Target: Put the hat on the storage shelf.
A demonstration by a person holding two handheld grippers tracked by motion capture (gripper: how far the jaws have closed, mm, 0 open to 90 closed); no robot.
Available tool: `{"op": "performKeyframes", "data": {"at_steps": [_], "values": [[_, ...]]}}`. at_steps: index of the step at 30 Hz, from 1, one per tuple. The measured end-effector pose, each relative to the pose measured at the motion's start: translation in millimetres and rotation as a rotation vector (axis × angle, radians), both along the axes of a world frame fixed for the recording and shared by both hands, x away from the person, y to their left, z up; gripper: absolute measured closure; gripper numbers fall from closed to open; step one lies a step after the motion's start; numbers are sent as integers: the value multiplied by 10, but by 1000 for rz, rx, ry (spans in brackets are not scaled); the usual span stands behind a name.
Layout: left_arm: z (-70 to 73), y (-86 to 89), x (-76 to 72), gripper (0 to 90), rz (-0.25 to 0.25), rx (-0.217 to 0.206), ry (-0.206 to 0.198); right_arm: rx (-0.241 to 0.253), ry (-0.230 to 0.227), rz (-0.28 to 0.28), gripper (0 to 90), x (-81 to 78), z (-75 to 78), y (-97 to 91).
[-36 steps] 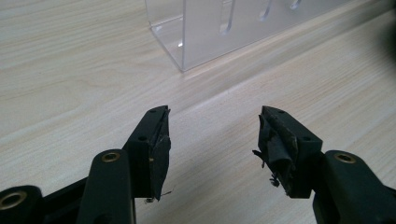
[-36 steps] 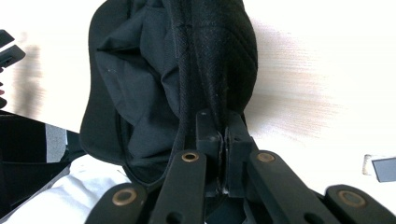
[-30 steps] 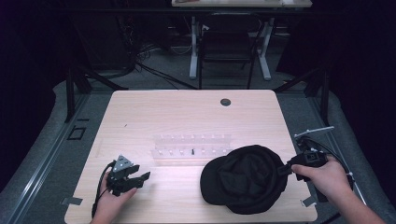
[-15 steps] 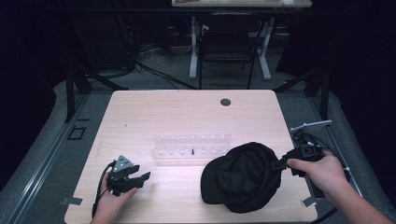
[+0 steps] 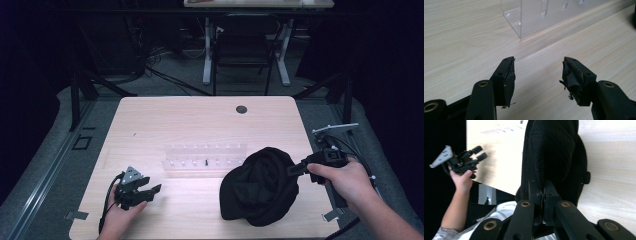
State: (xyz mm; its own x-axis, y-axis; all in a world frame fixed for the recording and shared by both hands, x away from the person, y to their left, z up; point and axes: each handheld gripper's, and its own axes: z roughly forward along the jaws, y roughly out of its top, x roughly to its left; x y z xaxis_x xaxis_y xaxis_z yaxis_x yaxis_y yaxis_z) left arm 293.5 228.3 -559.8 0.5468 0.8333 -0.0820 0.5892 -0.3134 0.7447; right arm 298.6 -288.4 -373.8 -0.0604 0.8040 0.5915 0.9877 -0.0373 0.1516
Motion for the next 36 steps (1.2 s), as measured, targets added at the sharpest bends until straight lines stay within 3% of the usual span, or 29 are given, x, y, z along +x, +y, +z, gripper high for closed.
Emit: {"op": "performKeyframes", "data": {"at_steps": [10,11,12,13,26,36], "values": [[-5,-6,2,435,-3,2,-6,83,-20,21,880,-8,144,43],[-3,-5,1,435,-2,2,-6,108,-36,-40,880,-18,133,93],[-4,-6,0,435,0,0,-5,103,-25,12,880,-7,149,64],[-4,-5,0,434,0,1,-4,119,-27,21,880,-9,153,77],[-3,-2,2,435,0,2,-2,241,-48,29,880,-21,213,124],[-2,-3,1,434,1,-1,-6,277,-91,35,880,-32,351,135]]}}
